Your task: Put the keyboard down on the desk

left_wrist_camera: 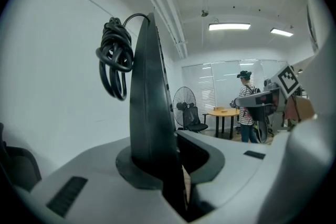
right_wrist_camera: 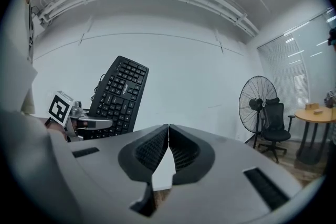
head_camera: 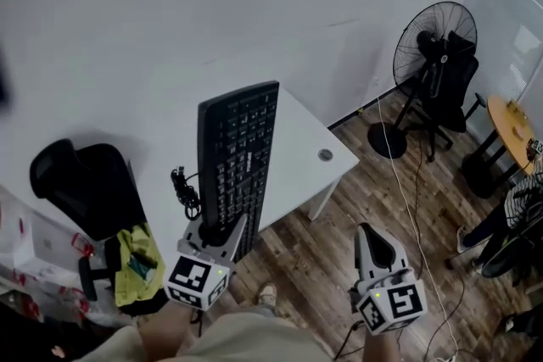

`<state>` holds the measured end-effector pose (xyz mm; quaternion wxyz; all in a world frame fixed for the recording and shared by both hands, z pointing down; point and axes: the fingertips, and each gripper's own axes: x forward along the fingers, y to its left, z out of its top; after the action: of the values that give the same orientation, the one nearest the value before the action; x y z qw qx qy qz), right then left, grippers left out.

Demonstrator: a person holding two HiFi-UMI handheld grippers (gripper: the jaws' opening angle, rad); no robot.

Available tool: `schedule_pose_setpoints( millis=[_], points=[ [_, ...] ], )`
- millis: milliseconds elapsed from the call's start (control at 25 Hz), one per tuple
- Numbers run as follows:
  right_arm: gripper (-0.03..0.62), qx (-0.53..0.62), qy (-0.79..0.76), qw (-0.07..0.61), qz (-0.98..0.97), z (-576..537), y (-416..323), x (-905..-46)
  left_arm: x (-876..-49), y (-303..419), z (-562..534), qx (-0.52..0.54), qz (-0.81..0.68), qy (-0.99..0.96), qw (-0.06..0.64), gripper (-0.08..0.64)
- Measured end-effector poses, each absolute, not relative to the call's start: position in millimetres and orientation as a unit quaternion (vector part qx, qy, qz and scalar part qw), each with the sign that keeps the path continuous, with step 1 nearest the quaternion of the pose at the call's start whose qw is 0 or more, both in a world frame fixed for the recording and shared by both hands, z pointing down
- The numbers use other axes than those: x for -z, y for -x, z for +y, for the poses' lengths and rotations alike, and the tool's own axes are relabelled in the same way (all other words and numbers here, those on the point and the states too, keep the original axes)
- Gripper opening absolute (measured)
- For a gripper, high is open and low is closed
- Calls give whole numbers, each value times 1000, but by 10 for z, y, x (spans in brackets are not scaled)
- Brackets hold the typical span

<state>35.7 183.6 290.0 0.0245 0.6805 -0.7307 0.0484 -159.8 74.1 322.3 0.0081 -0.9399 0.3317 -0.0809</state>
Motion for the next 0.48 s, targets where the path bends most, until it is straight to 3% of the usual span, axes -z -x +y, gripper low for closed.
schedule_pose_setpoints(
  millis=[240, 480],
  points=[
    [26, -51, -686, 26, -725, 1199, -343, -2982, -3330, 1565, 33, 88, 310, 947, 9, 94],
    [26, -65, -688, 42, -722, 831, -421, -3104, -3531, 1461, -416, 110, 285, 952, -36, 94]
  ],
)
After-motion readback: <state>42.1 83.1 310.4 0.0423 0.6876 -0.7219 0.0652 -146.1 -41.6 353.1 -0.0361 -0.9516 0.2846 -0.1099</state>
